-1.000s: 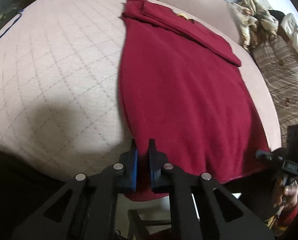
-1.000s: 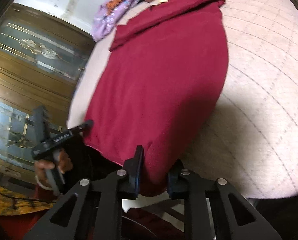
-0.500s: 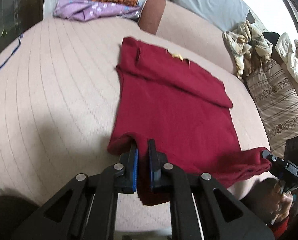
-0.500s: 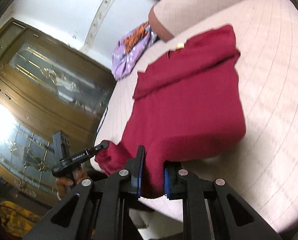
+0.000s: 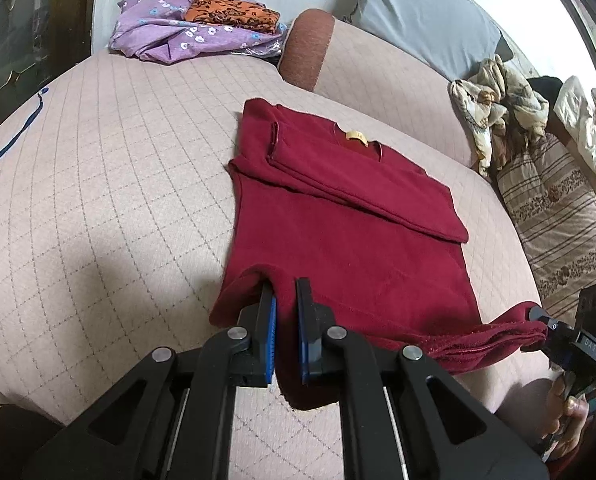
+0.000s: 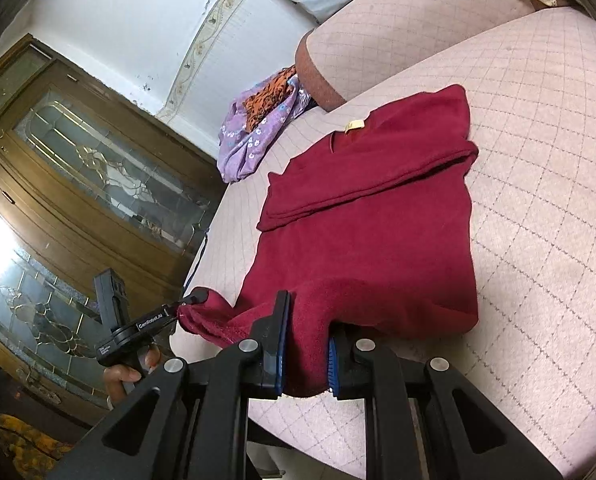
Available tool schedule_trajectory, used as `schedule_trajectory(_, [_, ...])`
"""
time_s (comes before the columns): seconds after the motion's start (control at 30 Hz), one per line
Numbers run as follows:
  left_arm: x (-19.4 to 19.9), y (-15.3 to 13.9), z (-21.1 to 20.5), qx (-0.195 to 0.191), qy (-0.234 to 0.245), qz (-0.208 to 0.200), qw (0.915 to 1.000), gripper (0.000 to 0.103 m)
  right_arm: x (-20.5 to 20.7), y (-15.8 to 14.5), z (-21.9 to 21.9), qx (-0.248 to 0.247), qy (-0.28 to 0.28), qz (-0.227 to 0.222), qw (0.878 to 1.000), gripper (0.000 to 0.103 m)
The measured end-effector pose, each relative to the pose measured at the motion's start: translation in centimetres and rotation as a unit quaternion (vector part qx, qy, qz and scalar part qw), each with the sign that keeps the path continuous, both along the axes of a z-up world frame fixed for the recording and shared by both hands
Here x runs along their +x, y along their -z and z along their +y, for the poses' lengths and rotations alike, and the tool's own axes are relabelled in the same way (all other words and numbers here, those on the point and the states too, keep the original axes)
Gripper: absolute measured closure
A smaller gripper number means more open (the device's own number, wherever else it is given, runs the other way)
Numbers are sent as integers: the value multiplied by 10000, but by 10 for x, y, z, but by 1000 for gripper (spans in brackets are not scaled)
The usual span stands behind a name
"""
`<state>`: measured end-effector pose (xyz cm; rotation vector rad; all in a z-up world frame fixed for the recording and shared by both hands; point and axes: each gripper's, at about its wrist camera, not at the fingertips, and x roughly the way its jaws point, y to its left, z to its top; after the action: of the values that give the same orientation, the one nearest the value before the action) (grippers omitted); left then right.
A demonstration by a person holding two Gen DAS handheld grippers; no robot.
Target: Fold small clothes
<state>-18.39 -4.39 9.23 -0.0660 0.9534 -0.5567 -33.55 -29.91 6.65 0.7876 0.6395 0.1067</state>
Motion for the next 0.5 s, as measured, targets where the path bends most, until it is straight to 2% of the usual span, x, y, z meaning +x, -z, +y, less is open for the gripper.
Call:
schedule_trajectory(0.13, [4, -6, 2, -80, -126, -95, 9998, 96, -1, -7, 0, -102, 118, -90, 9998, 89])
schedule_trajectory(0.27, [13, -11, 4, -199, -240, -116, 9994, 96, 3, -18, -1, -431, 242, -159, 9987, 89])
schedule_trajectory(0.5, [21, -11, -12, 51, -306, -344, 9989, 96, 15, -30, -3, -653, 315, -201, 9972, 89])
